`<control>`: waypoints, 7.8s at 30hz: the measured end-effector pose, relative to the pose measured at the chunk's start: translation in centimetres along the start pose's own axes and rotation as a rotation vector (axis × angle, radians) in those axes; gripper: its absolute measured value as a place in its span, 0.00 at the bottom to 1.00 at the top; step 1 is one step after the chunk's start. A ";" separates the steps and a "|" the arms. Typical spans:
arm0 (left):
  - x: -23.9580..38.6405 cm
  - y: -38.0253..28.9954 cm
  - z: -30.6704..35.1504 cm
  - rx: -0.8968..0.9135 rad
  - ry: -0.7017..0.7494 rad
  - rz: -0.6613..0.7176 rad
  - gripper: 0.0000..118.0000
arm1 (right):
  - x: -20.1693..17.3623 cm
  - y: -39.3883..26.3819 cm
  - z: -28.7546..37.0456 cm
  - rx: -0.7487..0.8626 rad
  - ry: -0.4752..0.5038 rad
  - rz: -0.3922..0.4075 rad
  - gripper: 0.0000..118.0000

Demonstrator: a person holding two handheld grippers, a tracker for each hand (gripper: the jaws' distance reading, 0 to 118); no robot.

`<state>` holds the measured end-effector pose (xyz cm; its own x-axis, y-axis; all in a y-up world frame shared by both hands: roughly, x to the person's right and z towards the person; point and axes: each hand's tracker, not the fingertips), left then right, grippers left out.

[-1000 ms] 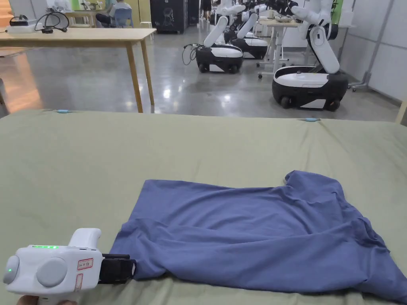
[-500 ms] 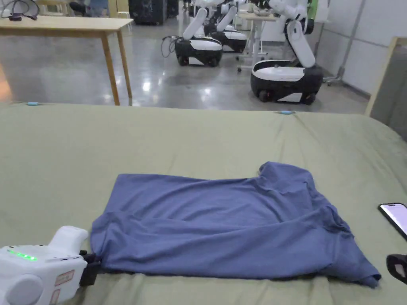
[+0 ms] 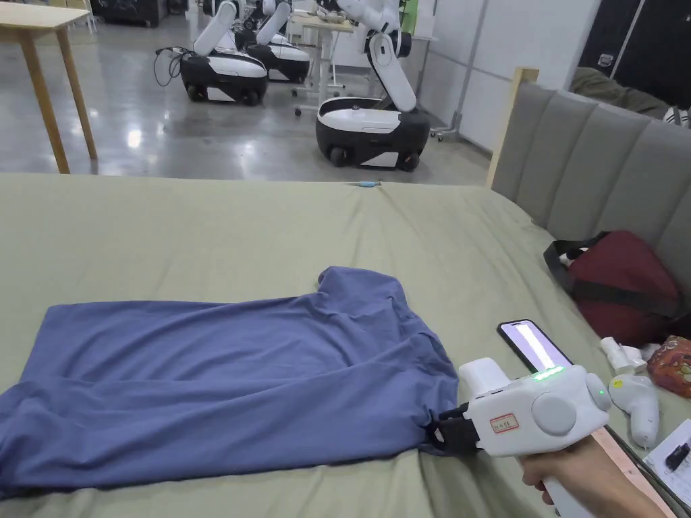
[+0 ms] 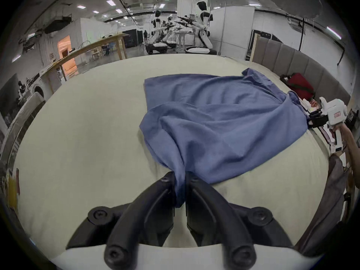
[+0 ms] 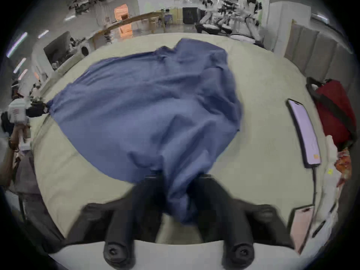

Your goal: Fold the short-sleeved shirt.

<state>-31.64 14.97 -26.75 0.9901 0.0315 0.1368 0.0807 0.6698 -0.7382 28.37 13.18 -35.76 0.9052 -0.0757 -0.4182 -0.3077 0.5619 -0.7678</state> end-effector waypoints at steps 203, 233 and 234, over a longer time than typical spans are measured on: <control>-5.8 -6.7 1.5 -0.082 -0.688 0.471 0.08 | -15.3 -13.0 26.2 0.588 -0.130 -0.059 0.01; 3.7 -1.3 6.4 -0.036 -0.658 0.484 0.08 | -13.3 -14.2 26.5 0.604 -0.083 -0.077 0.01; 5.3 -1.3 5.0 -0.047 -0.693 0.474 0.08 | -13.3 -14.3 26.5 0.603 -0.083 -0.075 0.01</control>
<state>-27.08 17.98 -21.81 0.6269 0.7605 0.1690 -0.3058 0.4397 -0.8445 28.49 28.01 -6.35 0.9452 -0.0826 -0.3159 -0.0440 0.9264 -0.3739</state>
